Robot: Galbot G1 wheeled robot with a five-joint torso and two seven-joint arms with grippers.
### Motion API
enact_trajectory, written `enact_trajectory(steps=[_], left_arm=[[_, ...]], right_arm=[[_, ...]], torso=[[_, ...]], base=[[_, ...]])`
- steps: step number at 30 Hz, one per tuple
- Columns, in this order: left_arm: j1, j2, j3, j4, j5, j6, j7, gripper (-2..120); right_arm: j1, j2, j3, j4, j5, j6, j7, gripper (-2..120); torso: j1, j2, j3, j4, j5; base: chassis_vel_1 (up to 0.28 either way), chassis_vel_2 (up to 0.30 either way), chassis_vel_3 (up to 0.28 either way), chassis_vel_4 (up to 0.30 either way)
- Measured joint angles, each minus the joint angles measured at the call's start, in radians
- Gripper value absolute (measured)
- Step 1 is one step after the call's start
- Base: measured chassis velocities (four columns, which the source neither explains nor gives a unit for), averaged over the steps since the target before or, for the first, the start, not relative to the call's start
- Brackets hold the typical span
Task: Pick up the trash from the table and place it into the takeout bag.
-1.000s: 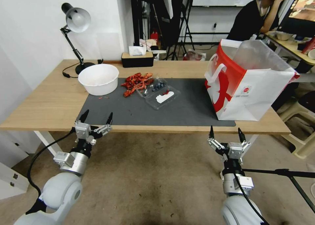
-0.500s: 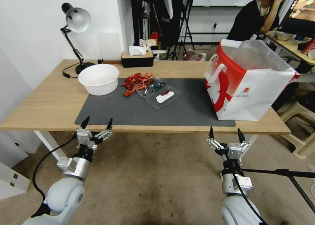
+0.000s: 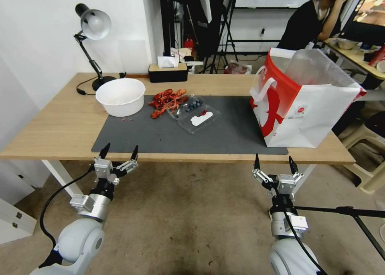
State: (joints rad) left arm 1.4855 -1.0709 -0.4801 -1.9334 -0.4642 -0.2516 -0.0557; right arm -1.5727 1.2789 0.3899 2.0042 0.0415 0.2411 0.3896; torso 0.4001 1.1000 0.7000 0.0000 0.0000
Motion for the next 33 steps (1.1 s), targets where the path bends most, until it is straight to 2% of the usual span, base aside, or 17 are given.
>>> enact_trajectory(steps=[33], left_arm=[[-0.001,0.001,0.0,-0.001,0.0,0.0,0.0,100]], right_arm=[[0.0,0.0,0.0,0.0,0.002,0.0,0.0,100]], torso=[[0.0,0.0,0.0,0.0,0.0]], base=[[0.0,0.0,0.0,0.0]])
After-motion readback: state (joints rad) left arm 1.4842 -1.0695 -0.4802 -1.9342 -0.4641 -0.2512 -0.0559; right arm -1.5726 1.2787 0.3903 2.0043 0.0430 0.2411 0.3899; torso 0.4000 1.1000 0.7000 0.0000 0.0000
